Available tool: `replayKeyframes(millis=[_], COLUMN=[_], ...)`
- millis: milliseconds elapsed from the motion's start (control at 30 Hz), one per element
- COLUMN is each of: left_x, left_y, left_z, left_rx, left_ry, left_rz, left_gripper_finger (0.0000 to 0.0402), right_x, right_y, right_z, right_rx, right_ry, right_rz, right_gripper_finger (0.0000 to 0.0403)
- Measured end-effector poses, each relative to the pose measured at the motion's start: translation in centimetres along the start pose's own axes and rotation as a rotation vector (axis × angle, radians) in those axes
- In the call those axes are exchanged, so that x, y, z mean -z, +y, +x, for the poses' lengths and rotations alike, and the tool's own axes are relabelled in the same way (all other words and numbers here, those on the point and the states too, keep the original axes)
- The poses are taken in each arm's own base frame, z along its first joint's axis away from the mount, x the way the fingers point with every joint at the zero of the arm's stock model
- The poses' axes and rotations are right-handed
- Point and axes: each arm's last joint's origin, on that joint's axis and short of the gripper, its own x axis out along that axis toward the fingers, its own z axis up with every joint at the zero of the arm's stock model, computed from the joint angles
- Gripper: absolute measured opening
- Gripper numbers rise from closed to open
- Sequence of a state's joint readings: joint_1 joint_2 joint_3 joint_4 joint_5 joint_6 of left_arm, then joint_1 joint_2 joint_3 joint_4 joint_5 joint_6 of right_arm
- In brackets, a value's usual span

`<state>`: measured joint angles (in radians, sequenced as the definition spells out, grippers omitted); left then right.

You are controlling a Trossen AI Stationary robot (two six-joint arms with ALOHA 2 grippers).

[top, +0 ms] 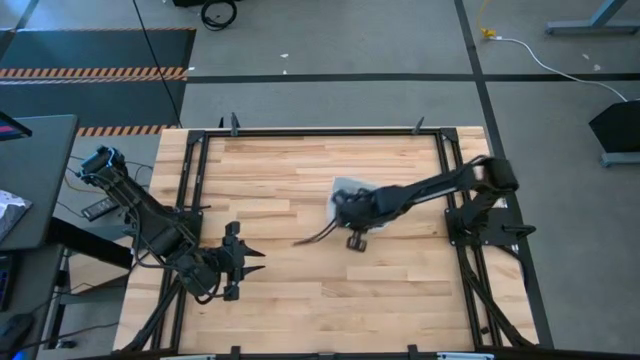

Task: Pick and place USB-C Cables
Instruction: Move the white bin to the center

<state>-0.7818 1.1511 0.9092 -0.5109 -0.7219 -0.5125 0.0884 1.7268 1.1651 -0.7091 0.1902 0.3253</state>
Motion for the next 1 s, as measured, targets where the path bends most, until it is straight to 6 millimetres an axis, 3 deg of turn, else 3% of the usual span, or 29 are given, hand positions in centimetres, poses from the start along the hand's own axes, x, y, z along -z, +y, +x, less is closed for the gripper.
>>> replayKeyframes(millis=[267,433,1000], left_x=[0.0,0.2,0.5], left_y=[0.0,-0.4,-1.0], left_z=[0.0,-0.3,-0.9], left_rx=[0.003,0.020,0.033], left_ry=[-0.001,-0.002,-0.016], left_rz=[-0.004,-0.012,0.005], left_gripper_finger=[0.0130,0.0130,0.0130], right_x=[-6.2,-8.7,-8.7], right_y=[6.4,8.0,8.2], right_z=[2.3,2.6,2.8], right_rx=[0.064,0.073,0.062], right_ry=[0.081,0.083,0.122], right_rz=[-0.194,-0.252,-0.264], right_gripper_finger=[0.0002,0.0002,0.0002])
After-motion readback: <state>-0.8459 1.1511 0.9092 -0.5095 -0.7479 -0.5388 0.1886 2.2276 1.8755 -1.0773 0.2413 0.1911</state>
